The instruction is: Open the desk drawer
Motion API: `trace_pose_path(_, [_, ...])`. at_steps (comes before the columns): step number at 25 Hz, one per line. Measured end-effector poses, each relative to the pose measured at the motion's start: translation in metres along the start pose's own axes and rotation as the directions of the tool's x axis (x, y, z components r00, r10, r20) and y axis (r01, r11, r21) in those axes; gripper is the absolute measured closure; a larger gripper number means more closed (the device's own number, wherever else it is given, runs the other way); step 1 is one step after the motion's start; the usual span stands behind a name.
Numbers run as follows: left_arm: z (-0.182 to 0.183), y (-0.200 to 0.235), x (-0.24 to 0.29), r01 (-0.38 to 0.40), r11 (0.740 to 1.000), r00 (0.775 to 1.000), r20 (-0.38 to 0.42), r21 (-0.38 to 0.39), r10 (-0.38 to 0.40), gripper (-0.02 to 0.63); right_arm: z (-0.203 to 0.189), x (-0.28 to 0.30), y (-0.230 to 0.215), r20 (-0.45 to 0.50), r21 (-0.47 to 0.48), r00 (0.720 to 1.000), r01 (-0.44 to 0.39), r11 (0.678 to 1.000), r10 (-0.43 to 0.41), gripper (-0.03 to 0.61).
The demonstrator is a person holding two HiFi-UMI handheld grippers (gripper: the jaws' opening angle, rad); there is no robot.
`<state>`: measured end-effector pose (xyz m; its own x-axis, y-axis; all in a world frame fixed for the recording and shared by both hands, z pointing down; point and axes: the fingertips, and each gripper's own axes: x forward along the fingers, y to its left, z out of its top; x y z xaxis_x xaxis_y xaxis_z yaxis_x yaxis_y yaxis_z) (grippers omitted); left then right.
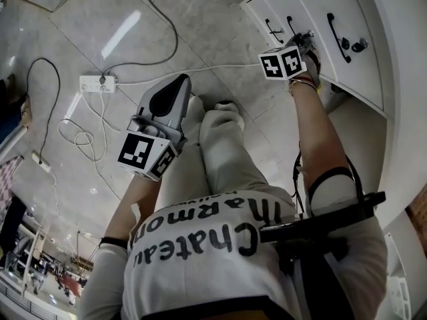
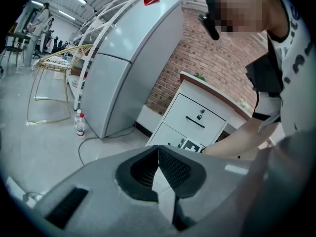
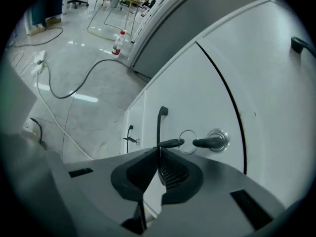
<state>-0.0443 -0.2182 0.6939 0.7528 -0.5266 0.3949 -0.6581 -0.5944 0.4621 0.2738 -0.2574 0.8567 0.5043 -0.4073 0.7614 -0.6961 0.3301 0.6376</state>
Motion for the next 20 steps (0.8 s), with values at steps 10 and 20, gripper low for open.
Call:
trace_pose_path(10, [-0.001, -0.001, -0.013, -0.008, 0.998, 1.0, 0.001, -0.062, 0.008, 0.598, 0.001, -0.01, 0.0, 0.038, 0.017, 0.998, -0.054, 0.998, 0.054, 0.555])
trace_pose_path(20, [-0.009, 0.001, -0.016, -0.037, 0.996, 0.999, 0.006, -0.078, 0.038, 0.598, 0.002, -0.034, 0.032, 0.054, 0.094, 0.995, -0.089, 0.992, 0.084, 0.555])
